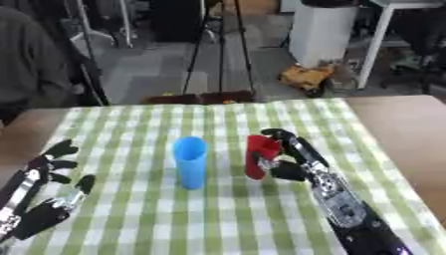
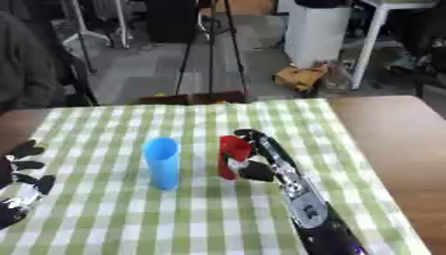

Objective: Pour the contents of one cup into another cup.

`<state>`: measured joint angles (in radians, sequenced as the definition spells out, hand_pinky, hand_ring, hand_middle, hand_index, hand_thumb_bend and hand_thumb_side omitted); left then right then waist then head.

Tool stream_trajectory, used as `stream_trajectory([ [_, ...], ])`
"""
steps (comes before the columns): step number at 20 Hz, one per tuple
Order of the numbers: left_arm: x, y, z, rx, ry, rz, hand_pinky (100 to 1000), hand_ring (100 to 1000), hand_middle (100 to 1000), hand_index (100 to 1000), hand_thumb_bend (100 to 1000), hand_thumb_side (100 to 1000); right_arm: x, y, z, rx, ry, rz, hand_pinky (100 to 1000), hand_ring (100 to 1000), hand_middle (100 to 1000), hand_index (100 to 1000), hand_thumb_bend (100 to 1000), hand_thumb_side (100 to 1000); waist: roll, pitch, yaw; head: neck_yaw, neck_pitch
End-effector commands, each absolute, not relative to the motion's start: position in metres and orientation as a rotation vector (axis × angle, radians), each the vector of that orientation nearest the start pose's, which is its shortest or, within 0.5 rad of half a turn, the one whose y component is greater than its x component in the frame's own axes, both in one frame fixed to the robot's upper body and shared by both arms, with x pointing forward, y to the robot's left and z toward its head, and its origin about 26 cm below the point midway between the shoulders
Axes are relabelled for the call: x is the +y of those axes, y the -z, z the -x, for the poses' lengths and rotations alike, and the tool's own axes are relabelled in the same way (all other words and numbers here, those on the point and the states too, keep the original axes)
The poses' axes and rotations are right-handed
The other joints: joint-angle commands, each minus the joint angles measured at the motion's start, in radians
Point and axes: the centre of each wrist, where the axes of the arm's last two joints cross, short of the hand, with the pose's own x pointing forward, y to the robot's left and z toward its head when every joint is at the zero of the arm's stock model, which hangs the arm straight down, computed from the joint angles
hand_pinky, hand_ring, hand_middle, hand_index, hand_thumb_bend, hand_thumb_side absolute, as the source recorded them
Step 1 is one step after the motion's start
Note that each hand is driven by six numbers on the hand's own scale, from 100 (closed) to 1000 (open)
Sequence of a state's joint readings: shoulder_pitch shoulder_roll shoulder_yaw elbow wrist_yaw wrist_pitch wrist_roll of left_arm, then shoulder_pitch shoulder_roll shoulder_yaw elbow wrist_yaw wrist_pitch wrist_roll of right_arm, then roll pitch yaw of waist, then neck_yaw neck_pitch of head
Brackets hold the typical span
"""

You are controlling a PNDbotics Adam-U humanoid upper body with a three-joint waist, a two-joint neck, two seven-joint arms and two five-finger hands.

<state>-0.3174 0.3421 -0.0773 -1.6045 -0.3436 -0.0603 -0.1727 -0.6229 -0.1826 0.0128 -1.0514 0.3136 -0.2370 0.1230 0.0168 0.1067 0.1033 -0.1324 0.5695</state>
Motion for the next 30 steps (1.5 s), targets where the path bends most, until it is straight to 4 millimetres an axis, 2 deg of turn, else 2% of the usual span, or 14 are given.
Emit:
stream_trajectory([
  [1,0.274,-0.117,-0.348,-1.86,0.819,-0.396,697,809,870,951,373,596,-0.243,-0.08,-0.431,-1.87,-0.685,0.224,657,593,540,854,327,271,0.0,-0.017,-0.002,0.005,0.005],
  [12,0.275,-0.115,-0.347,-1.847,0.819,-0.399,696,809,871,952,373,598,-0.248,-0.094,-0.426,-1.928,-0.699,0.21,656,593,541,854,322,271,-0.008,-0.027,-0.017,0.01,0.017],
  [20,0.276,-0.114,-0.346,-1.844,0.82,-0.403,697,809,871,953,371,599,-0.258,-0.1,-0.42,-1.953,-0.714,0.216,676,608,557,865,426,299,-0.013,-0.03,-0.03,0.016,0.019],
  [30,0.274,-0.113,-0.352,-1.833,0.827,-0.4,697,809,872,953,370,605,-0.266,-0.11,-0.414,-1.99,-0.729,0.218,680,610,559,866,411,296,-0.013,-0.029,-0.057,0.028,0.018],
])
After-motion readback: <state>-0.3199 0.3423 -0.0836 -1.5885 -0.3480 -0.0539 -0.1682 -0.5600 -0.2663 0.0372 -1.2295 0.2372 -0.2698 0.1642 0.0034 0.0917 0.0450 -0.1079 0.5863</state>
